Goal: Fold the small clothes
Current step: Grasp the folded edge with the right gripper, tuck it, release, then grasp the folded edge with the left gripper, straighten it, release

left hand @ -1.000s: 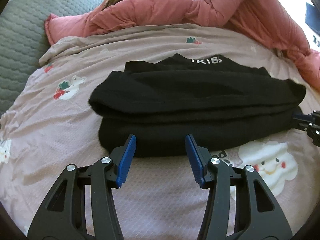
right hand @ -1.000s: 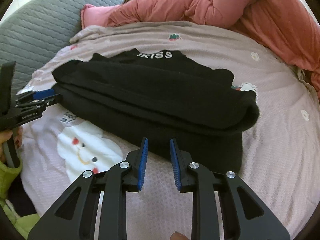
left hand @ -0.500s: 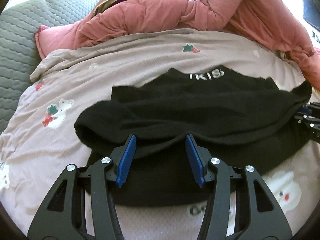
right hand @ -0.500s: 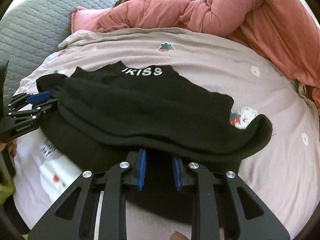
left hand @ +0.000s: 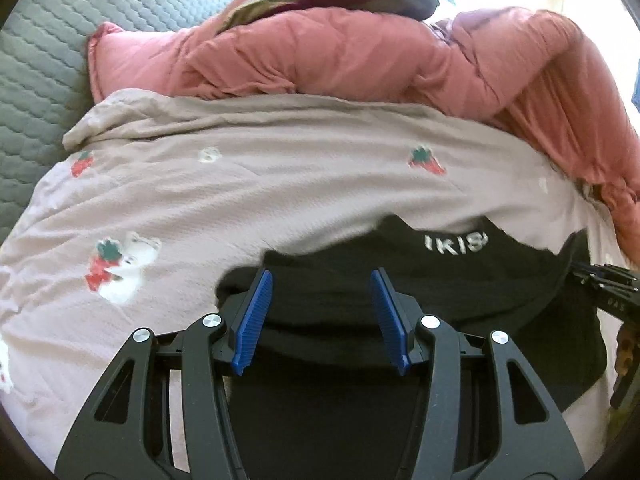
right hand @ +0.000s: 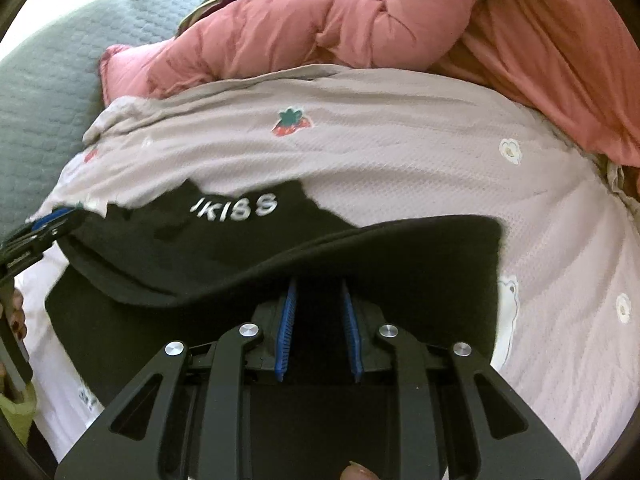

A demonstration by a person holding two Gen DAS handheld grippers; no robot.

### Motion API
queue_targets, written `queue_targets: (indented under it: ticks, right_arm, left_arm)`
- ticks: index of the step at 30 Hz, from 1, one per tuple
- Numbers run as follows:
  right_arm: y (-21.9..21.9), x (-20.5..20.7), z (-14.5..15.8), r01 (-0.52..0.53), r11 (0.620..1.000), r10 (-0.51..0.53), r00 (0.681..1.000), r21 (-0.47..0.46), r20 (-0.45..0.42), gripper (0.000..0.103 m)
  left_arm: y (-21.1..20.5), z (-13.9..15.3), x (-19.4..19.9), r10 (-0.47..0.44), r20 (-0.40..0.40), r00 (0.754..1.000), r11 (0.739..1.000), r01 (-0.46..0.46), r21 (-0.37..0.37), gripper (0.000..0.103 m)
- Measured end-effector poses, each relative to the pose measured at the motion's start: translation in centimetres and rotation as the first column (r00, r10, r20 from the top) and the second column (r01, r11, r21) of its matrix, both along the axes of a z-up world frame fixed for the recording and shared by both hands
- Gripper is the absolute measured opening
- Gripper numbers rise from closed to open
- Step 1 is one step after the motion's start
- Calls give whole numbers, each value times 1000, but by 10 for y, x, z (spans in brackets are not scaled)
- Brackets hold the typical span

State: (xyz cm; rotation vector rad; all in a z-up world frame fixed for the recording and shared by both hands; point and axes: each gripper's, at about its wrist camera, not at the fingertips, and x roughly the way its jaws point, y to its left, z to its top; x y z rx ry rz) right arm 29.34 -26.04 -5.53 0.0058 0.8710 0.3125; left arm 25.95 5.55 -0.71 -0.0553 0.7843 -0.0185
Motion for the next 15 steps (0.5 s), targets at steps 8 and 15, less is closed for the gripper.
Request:
queue_targets:
  ticks: [8, 15]
  right_arm:
    - [-29, 25, 0, 109, 993, -109, 994, 49, -12, 22]
    - [-51, 6, 6, 147, 985, -151, 988, 88, 38, 33]
  left_arm:
    - [52, 17, -17, 118, 53, 992, 989, -113, -94, 43]
    - [64, -11, -25, 138, 1, 990, 984, -137, -116, 44]
